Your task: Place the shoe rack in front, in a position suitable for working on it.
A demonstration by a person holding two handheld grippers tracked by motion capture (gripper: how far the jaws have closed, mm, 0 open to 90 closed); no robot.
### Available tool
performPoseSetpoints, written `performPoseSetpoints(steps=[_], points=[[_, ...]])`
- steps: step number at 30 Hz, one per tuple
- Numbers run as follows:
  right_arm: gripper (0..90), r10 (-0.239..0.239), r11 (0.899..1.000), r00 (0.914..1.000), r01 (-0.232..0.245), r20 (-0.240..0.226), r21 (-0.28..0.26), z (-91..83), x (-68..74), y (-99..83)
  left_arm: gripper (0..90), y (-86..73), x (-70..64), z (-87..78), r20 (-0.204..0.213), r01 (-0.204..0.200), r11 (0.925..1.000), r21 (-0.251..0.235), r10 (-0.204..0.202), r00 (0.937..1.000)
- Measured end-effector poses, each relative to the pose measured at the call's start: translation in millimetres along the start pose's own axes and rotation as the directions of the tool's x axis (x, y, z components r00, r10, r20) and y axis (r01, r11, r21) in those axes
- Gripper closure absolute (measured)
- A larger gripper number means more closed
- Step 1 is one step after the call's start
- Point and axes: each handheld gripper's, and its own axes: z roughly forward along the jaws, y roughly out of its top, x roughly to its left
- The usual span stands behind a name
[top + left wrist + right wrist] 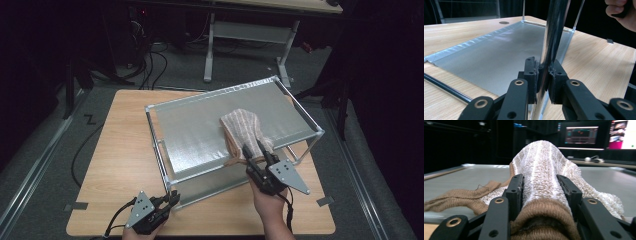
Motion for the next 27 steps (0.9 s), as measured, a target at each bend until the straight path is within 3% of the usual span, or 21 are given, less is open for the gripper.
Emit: performPoseSetpoints(steps=[5,9,14,19,22,27], points=[[59.0,0.012,1.000,0.9973,-0.012,-0.073,0.002,3.0,27.1,0.5,79.1,0.4,-1.2,1.5,0.004,-0.003,1.0000,0.002,0.003,1.0000],[58.8,0.003,1.000,0.9875,-0.002,-0.158,0.007,6.7,58.0,1.7,79.1,0.5,-2.1,3.2,0.005,-0.005,1.0000,0.000,0.005,1.0000],[58.6,0.003,1.000,0.9657,-0.001,-0.260,0.006,12.6,95.9,2.6,79.1,0.5,-1.9,3.5,0.009,-0.004,1.0000,0.000,0.004,1.0000],[58.6,-0.010,1.000,0.9436,0.013,-0.331,0.006,16.3,121.7,5.0,79.1,0.5,-1.3,3.3,0.011,-0.008,1.0000,0.004,0.008,0.9999],[58.8,-0.006,1.000,0.9419,0.010,-0.336,0.010,17.1,126.2,5.2,79.0,0.6,-1.0,3.3,0.011,-0.006,1.0000,0.004,0.005,0.9999],[59.5,-0.031,0.999,0.9443,0.039,-0.328,0.018,17.6,120.4,6.6,78.9,1.1,-0.7,4.6,0.012,0.001,1.0000,0.002,-0.001,0.9999]])
